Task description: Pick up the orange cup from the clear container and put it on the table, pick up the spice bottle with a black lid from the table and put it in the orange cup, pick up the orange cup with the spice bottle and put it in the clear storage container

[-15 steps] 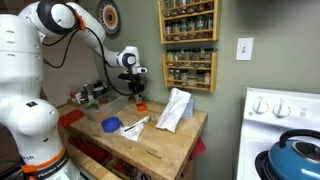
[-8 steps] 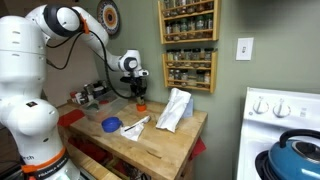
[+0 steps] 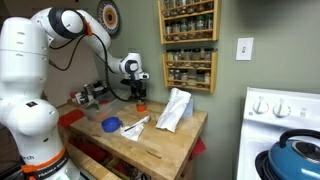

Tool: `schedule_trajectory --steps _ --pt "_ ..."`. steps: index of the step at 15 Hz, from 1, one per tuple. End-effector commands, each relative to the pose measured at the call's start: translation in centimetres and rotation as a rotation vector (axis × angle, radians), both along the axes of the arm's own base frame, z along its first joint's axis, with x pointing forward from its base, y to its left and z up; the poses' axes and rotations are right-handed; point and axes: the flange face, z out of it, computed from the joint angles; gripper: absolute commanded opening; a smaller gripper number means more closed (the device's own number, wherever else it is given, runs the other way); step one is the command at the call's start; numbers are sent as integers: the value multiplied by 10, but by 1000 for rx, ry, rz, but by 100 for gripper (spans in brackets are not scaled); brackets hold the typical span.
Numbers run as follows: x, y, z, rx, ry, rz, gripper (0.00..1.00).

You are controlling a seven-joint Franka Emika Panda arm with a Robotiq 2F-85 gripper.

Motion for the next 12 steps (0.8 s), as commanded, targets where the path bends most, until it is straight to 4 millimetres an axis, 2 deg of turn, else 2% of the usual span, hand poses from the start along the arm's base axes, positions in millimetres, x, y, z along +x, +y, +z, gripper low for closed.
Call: schedule_trajectory --steps 1,3,5,8,9,12 --pt "4 -4 28 28 -38 -61 100" --pt "6 -11 53 61 -68 -139 100" --pt "6 -26 68 36 -86 -266 100" --pt "2 -48 69 34 -78 -429 100" --pt "12 -38 73 45 -106 -339 100" --pt "12 -41 74 45 -108 -348 100"
